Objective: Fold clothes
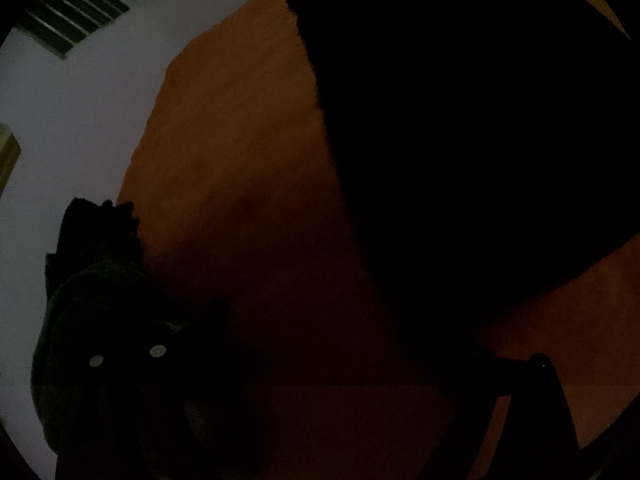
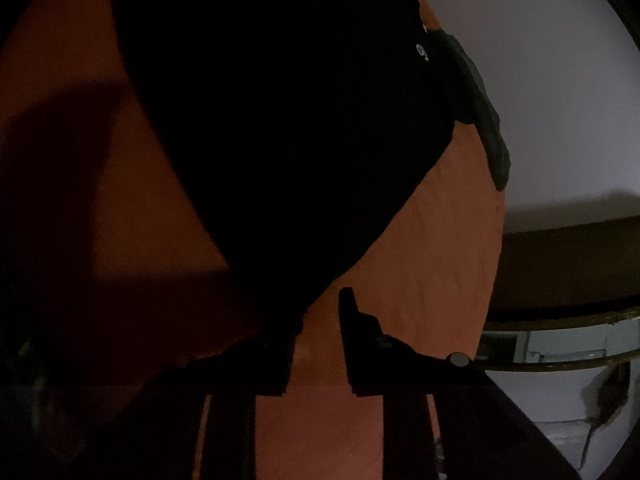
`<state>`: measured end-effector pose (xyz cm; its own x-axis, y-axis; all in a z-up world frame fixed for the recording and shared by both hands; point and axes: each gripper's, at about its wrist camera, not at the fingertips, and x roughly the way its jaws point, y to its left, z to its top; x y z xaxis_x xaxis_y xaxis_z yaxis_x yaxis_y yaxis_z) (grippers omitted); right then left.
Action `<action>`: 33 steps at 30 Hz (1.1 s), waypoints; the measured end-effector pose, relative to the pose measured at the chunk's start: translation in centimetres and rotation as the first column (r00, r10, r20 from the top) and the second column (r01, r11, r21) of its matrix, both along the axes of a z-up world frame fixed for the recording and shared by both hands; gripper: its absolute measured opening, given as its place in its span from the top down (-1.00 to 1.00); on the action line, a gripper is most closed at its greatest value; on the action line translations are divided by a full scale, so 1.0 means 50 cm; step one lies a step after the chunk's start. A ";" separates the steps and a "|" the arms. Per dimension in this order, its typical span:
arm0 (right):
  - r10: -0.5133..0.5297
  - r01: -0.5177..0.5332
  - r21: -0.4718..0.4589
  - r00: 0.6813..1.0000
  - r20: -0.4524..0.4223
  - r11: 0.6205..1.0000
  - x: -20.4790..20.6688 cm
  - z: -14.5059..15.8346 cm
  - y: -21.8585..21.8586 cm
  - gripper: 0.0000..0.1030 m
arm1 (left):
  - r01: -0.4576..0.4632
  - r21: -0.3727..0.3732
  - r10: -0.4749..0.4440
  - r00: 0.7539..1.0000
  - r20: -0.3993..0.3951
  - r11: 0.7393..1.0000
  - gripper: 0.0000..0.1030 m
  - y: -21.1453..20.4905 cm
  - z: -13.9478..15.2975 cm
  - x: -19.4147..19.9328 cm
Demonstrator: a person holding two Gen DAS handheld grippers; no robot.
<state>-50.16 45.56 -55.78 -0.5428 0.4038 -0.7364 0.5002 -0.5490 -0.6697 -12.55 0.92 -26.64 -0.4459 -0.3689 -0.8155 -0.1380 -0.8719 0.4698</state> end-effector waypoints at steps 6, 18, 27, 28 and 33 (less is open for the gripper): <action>-0.013 0.014 0.005 0.999 -0.035 1.000 0.000 0.003 -0.002 0.85 | 0.019 0.017 -0.018 0.997 -0.076 1.000 0.04 0.015 0.025 0.034; -0.002 0.000 -0.007 0.981 -0.195 1.000 0.045 0.097 -0.005 0.97 | 0.123 0.079 -0.108 0.980 -0.169 0.989 0.88 0.038 0.118 0.107; -0.057 0.046 -0.055 0.974 -0.221 0.997 0.042 0.156 -0.007 0.98 | 0.111 0.134 -0.083 0.978 -0.194 0.985 0.90 0.048 0.181 0.107; -0.067 0.053 -0.069 0.974 -0.217 0.996 0.032 0.169 -0.003 0.98 | 0.097 0.169 -0.065 0.980 -0.187 0.981 0.90 0.043 0.195 0.093; -0.130 0.102 -0.173 0.980 -0.153 0.980 -0.048 0.234 0.031 0.98 | -0.079 0.465 0.131 0.988 -0.080 0.882 0.90 -0.012 0.262 0.010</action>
